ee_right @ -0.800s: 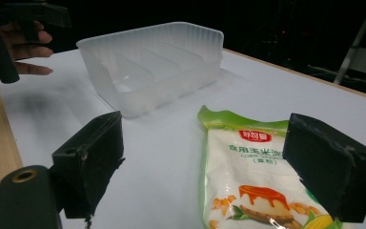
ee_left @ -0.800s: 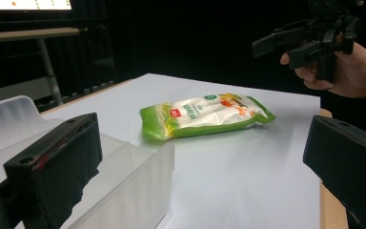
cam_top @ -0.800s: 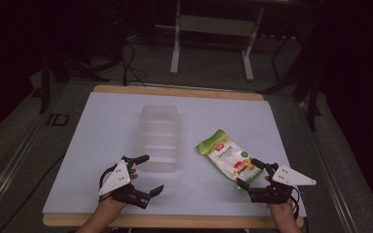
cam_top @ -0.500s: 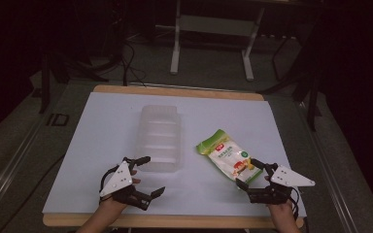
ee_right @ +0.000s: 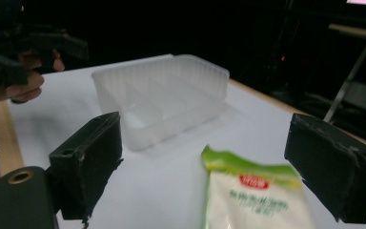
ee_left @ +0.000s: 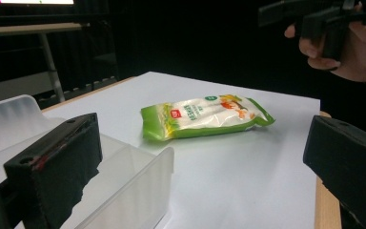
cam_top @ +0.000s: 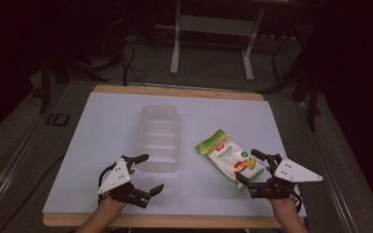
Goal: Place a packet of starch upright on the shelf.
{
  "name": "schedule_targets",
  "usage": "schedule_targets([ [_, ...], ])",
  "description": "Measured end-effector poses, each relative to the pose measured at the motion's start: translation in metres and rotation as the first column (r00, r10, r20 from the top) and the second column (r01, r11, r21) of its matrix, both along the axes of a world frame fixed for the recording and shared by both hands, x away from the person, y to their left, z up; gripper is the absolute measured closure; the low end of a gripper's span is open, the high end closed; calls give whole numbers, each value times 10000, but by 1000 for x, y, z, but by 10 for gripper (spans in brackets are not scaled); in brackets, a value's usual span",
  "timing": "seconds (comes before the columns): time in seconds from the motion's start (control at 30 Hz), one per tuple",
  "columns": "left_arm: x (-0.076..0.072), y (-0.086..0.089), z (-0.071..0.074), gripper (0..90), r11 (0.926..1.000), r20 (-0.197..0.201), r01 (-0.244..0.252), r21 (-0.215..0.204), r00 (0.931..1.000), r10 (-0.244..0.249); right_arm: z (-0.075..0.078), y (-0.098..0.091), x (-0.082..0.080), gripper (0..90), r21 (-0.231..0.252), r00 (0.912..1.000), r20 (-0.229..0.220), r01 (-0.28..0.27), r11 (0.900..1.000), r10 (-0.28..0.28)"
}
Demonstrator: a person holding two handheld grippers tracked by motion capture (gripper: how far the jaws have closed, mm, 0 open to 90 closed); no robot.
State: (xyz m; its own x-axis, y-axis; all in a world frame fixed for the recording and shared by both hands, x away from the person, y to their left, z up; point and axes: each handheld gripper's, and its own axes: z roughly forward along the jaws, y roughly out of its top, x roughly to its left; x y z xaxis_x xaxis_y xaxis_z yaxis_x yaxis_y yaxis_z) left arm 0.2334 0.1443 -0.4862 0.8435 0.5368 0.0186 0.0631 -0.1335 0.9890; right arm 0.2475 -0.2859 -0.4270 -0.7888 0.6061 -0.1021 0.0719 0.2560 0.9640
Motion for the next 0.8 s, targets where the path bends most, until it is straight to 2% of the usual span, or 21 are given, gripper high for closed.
schedule_targets([
  [0.13,-1,-2,1,0,9999,-31,69,74,10000,-69,12,1,7,124,135,9999,107,-94,9999,92],
  [0.23,-1,-2,1,0,9999,-34,52,129,10000,-51,17,3,12,124,65,9998,167,-56,10000,55],
  [0.3,-1,-2,1,0,9999,-45,39,109,10000,-38,22,4,16,124,-11,9996,283,54,10000,-54],
  [0.33,0,-2,0,0,10000,-54,26,89,10000,-25,28,6,21,124,-283,9993,306,203,9994,-194],
  [0.43,0,-2,0,0,9999,-121,79,69,9999,-78,31,8,26,124,-468,9987,355,375,9982,-359],
  [0.47,0,-2,0,0,9999,-136,87,95,9999,-86,33,10,32,124,-646,9989,282,401,9971,-383],
  [0.53,0,-2,0,0,9999,-136,87,95,9999,-86,34,11,35,124,-656,9990,209,403,9970,-390],
  [0.63,0,-3,-1,0,9998,-118,115,154,9999,-113,35,14,48,116,-395,9981,-293,525,9978,-537],
  [0.73,0,-3,-1,0,9998,-131,126,157,9998,-124,34,14,55,112,-223,9983,-286,503,9985,-509],
  [0.8,0,-2,-1,0,9999,-100,122,118,9999,-121,33,15,66,112,-207,9980,-429,448,9988,-457],
])
